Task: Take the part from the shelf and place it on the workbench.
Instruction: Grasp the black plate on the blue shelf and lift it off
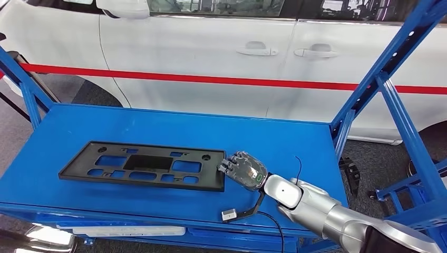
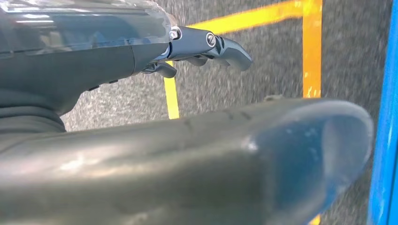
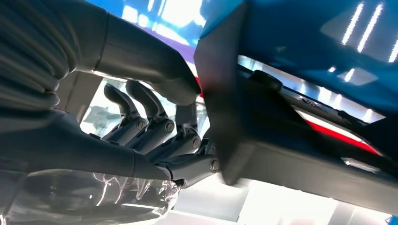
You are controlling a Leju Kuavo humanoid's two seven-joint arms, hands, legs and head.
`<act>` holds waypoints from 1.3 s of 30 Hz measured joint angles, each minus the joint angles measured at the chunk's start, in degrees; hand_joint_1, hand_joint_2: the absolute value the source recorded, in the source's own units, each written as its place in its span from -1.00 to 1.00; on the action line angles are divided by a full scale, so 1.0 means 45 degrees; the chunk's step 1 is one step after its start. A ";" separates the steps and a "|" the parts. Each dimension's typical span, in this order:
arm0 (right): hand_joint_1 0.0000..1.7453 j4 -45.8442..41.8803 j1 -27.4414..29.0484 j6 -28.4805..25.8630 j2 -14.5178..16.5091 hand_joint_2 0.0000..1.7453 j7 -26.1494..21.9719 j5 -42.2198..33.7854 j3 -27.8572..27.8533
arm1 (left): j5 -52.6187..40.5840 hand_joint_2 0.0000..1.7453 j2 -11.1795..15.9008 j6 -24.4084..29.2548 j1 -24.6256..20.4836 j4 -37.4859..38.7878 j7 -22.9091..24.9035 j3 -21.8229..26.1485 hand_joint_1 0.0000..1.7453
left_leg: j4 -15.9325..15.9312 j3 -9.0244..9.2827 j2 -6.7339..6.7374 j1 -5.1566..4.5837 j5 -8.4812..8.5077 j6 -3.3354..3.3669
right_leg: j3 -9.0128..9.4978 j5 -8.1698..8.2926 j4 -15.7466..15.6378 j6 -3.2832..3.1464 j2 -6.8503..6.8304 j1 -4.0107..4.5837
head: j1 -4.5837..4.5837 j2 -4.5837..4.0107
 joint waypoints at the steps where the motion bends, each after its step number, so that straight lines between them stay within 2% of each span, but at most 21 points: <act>1: 1.00 0.0006 0.0030 0.0009 0.0005 1.00 -0.0096 -0.0094 -0.0023 | -0.0001 -1.00 0.0002 0.0005 -0.0018 0.0000 0.0006 0.0001 -1.00 | -0.0007 -0.0023 -0.0012 -0.0007 0.0018 0.0029 | -0.0369 -0.0437 0.0861 0.0035 0.0093 -0.0042 | 0.0000 0.0000; 3: 1.00 0.0015 0.0119 0.0029 0.0023 1.00 -0.0283 -0.0313 -0.0066 | -0.0001 -1.00 0.0002 0.0013 -0.0033 0.0000 0.0027 0.0002 -1.00 | 0.0009 -0.0065 -0.0021 -0.0027 0.0025 0.0040 | -0.1061 -0.0999 0.2445 0.0095 0.0177 -0.0110 | -0.0001 0.0000; 4: 1.00 0.0016 0.0157 0.0044 0.0034 1.00 -0.0373 -0.0425 -0.0094 | -0.0001 -1.00 0.0002 0.0017 -0.0031 0.0000 0.0038 0.0004 -1.00 | 0.0024 -0.0071 -0.0030 -0.0033 0.0023 0.0038 | -0.1163 -0.0942 0.2686 0.0107 0.0181 -0.0129 | -0.0001 0.0000; 5: 1.00 0.0016 0.0178 0.0063 0.0040 1.00 -0.0460 -0.0529 -0.0130 | -0.0001 -1.00 0.0002 0.0021 -0.0030 0.0000 0.0050 0.0004 -1.00 | 0.0044 -0.0068 -0.0039 -0.0036 0.0017 0.0029 | -0.1022 -0.0629 0.2388 0.0096 0.0174 -0.0138 | -0.0001 0.0000; 8: 1.00 0.0012 0.0179 0.0146 0.0050 1.00 -0.0684 -0.0789 -0.0264 | -0.0002 -1.00 -0.0006 0.0019 -0.0033 0.0000 0.0063 0.0004 -1.00 | 0.0122 -0.0075 -0.0047 -0.0067 -0.0027 -0.0053 | 0.0109 0.0620 -0.0103 -0.0067 -0.0107 -0.0069 | -0.0001 0.0000; 10: 1.00 0.0001 0.0171 0.0182 0.0064 1.00 -0.0808 -0.0912 -0.0321 | -0.0010 -1.00 -0.0012 0.0015 -0.0021 0.0000 0.0069 0.0005 -1.00 | 0.0152 -0.0174 -0.0017 -0.0115 -0.0017 -0.0166 | 0.0426 0.0700 -0.0889 -0.0162 -0.0316 0.0039 | -0.0001 0.0000; 13: 1.00 -0.0009 0.0190 0.0191 0.0073 1.00 -0.0882 -0.0998 -0.0401 | -0.0019 -1.00 -0.0006 0.0015 -0.0009 0.0000 0.0080 0.0009 -1.00 | 0.0241 -0.0267 0.0049 -0.0120 -0.0086 -0.0383 | 0.0448 0.0703 -0.1074 -0.0282 -0.0304 0.0023 | -0.0001 0.0000; 15: 1.00 -0.0009 0.0198 0.0200 0.0053 1.00 -0.0913 -0.1016 -0.0441 | -0.0039 -1.00 0.0002 0.0012 -0.0041 0.0000 0.0080 0.0008 -1.00 | 0.1065 -0.0617 0.0121 -0.0097 -0.0669 -0.0558 | 0.0481 0.0771 -0.1182 -0.0407 -0.0373 -0.0057 | -0.0001 0.0000; 17: 1.00 -0.0009 0.0212 0.0208 0.0015 1.00 -0.0955 -0.1035 -0.0465 | -0.0064 -1.00 0.0004 0.0005 -0.0040 0.0000 0.0081 0.0008 -1.00 | 0.2772 -0.1381 0.0210 -0.0076 -0.1582 -0.0704 | 0.0479 0.0780 -0.1193 -0.0456 -0.0430 -0.0053 | -0.0001 0.0000; 19: 1.00 -0.0009 0.0253 0.0208 -0.0005 1.00 -0.0990 -0.1063 -0.0476 | -0.0077 -1.00 0.0006 0.0000 -0.0003 0.0000 0.0083 0.0009 -1.00 | 0.3941 -0.1920 0.0246 -0.0059 -0.1944 -0.0792 | 0.0482 0.0778 -0.1186 -0.0458 -0.0442 -0.0056 | -0.0001 0.0000; 21: 1.00 -0.0009 0.0291 0.0206 -0.0005 1.00 -0.1004 -0.1096 -0.0494 | -0.0079 -1.00 0.0018 0.0000 0.0010 0.0000 0.0081 0.0009 -1.00 | 0.3183 -0.1542 0.0244 -0.0036 -0.1347 -0.0840 | 0.0502 0.0759 -0.1161 -0.0423 -0.0417 -0.0089 | -0.0001 0.0000; 23: 1.00 -0.0009 0.0297 0.0204 -0.0010 1.00 -0.1007 -0.1129 -0.0534 | -0.0080 -1.00 0.0028 0.0000 0.0006 0.0000 0.0079 0.0008 -1.00 | 0.1308 -0.0628 0.0121 -0.0006 -0.0493 -0.0831 | 0.0519 0.0691 -0.1079 -0.0315 -0.0354 -0.0099 | -0.0002 0.0000; 24: 1.00 -0.0010 0.0295 0.0203 -0.0019 1.00 -0.1007 -0.1140 -0.0551 | -0.0083 -1.00 0.0029 -0.0002 0.0011 0.0000 0.0077 0.0009 -1.00 | 0.0659 -0.0332 0.0067 -0.0004 -0.0257 -0.0745 | 0.0520 0.0655 -0.1029 -0.0249 -0.0315 -0.0070 | -0.0004 0.0000; 26: 0.98 -0.0010 0.0292 0.0203 -0.0039 1.00 -0.1007 -0.1155 -0.0568 | -0.0087 -1.00 0.0027 -0.0007 0.0029 0.0000 0.0079 0.0009 -1.00 | 0.0281 -0.0201 0.0003 -0.0053 -0.0179 -0.0497 | 0.0514 0.0626 -0.0990 -0.0126 -0.0256 -0.0005 | -0.0002 0.0000; 27: 0.64 -0.0010 0.0290 0.0203 -0.0044 1.00 -0.1008 -0.1156 -0.0573 | -0.0089 -1.00 0.0027 -0.0010 0.0037 0.0000 0.0080 0.0009 -1.00 | 0.0262 -0.0206 0.0036 -0.0040 -0.0154 -0.0372 | 0.0516 0.0636 -0.1006 -0.0077 -0.0250 0.0002 | -0.0001 0.0000; 30: -0.85 -0.0004 0.0292 0.0205 -0.0041 1.00 -0.1031 -0.1201 -0.0607 | -0.0089 -1.00 0.0028 -0.0010 -0.0001 0.0000 0.0079 0.0009 -1.00 | 0.0172 -0.0156 0.0015 0.0053 -0.0060 -0.0119 | 0.0235 0.0195 -0.0417 0.0028 -0.0087 -0.0069 | -0.0001 0.0000; 31: -1.00 0.0004 0.0305 0.0205 -0.0030 1.00 -0.1060 -0.1238 -0.0616 | -0.0090 -1.00 0.0028 -0.0010 -0.0029 0.0000 0.0078 0.0009 -1.00 | 0.0157 -0.0153 0.0003 0.0066 -0.0041 -0.0069 | -0.0074 -0.0189 0.0274 0.0045 0.0010 -0.0103 | -0.0001 0.0000; 33: -1.00 0.0036 0.0371 0.0215 0.0008 1.00 -0.1169 -0.1356 -0.0624 | -0.0098 -1.00 0.0029 -0.0011 -0.0066 0.0000 0.0080 0.0009 -1.00 | 0.0158 -0.0173 -0.0019 0.0050 -0.0032 -0.0024 | -0.0881 -0.0923 0.2058 0.0077 0.0142 -0.0135 | -0.0001 0.0000; 35: -1.00 0.0096 0.0434 0.0346 0.0041 1.00 -0.1390 -0.1610 -0.0664 | -0.0118 -1.00 0.0032 -0.0019 -0.0058 0.0000 0.0088 0.0009 -1.00 | 0.0165 -0.0165 -0.0050 0.0032 -0.0037 -0.0019 | -0.1236 -0.0884 0.2743 0.0065 0.0167 -0.0140 | -0.0001 0.0000; 36: -1.00 0.0124 0.0443 0.0464 0.0049 1.00 -0.1551 -0.1796 -0.0706 | -0.0127 -1.00 0.0030 -0.0028 -0.0053 0.0000 0.0092 0.0008 -1.00 | 0.0173 -0.0147 -0.0060 0.0024 -0.0044 -0.0022 | -0.1075 -0.0500 0.2328 0.0023 0.0160 -0.0134 | -0.0001 0.0000; 39: -1.00 0.0163 0.0403 0.0754 0.0089 1.00 -0.2079 -0.2413 -0.1005 | -0.0126 -1.00 0.0021 -0.0063 -0.0041 0.0000 0.0102 0.0012 -1.00 | 0.0197 -0.0120 -0.0048 -0.0031 -0.0087 -0.0099 | 0.0043 0.0725 -0.0154 -0.0219 -0.0171 -0.0008 | 0.0000 0.0000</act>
